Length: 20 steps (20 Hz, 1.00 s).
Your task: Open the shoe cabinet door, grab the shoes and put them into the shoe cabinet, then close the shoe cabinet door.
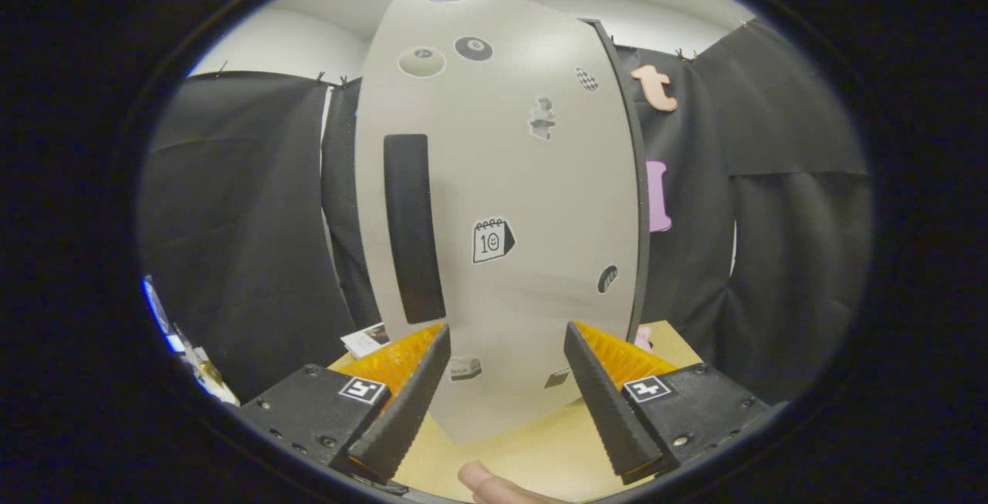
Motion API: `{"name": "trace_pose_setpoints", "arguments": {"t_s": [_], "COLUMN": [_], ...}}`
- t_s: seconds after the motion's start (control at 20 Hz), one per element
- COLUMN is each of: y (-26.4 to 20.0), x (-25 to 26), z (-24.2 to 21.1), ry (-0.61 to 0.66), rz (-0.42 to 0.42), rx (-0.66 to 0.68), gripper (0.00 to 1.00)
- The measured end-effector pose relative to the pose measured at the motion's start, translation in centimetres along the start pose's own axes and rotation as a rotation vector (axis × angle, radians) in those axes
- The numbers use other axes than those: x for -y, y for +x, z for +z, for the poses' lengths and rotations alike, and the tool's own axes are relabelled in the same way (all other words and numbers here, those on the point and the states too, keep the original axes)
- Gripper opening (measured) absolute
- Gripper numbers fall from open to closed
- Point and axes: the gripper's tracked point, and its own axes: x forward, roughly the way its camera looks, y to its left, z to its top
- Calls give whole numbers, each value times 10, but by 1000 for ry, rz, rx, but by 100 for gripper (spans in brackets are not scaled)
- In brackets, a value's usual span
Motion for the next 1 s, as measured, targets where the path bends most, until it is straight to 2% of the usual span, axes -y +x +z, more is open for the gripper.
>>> {"name": "trace_pose_setpoints", "arguments": {"t_s": [0.4,0.55,0.75,0.85,1.0], "y": [-19,-32,-60,-70,-83], "x": [-27,-39,-21,-17,0], "z": [8,12,-28,-58,-54], "ry": [3,18,50,26,32], "rz": [-17,13,-3,13,-2], "rx": [-20,7,57,20,41], "gripper": [97,97,97,97,97]}}
